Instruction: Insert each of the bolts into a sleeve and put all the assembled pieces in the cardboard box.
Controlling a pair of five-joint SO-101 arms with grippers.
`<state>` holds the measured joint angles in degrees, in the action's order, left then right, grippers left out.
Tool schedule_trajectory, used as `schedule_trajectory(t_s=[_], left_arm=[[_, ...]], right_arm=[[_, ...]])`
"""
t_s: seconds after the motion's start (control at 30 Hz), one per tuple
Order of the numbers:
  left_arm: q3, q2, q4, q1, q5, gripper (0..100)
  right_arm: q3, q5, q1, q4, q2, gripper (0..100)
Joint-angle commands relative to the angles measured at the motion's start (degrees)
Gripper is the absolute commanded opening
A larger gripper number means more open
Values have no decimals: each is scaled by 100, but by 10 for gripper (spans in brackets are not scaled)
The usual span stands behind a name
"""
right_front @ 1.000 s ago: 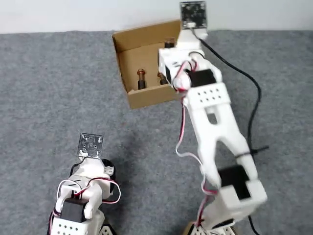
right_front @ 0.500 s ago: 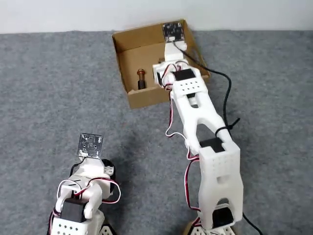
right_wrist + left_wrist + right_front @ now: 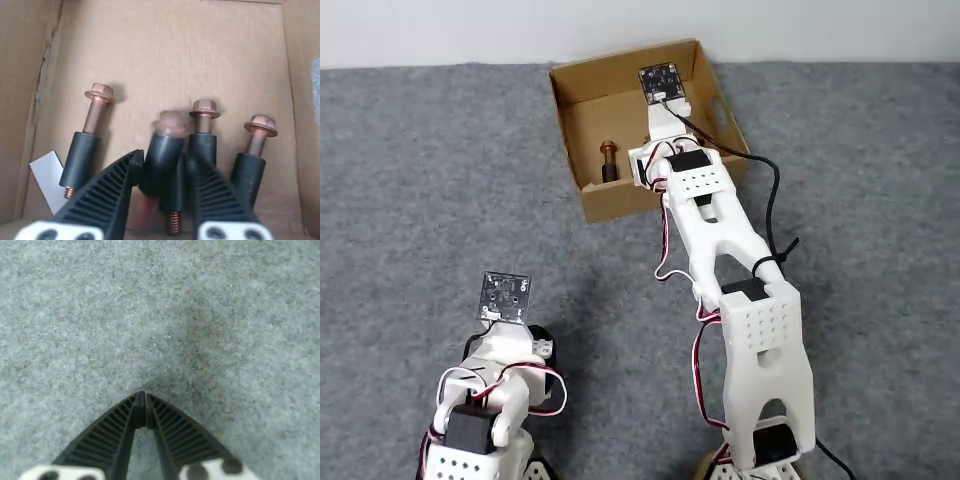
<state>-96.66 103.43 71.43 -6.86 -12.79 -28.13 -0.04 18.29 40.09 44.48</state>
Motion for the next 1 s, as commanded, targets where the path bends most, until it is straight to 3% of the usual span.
schedule_trajectory(t_s=[0.0, 0.27, 0.63, 0.97], left_arm=[[22, 26, 26, 26, 35, 5], [22, 26, 26, 26, 35, 5], [22, 26, 26, 26, 35, 5], [22, 26, 26, 26, 35, 5]], right_arm=[[-237, 53, -40, -66, -75, 154], [-237, 18, -57, 743, -875, 4], [-202, -35, -40, 2404, -2105, 8], [-202, -1371, -66, 4251, -3248, 8]])
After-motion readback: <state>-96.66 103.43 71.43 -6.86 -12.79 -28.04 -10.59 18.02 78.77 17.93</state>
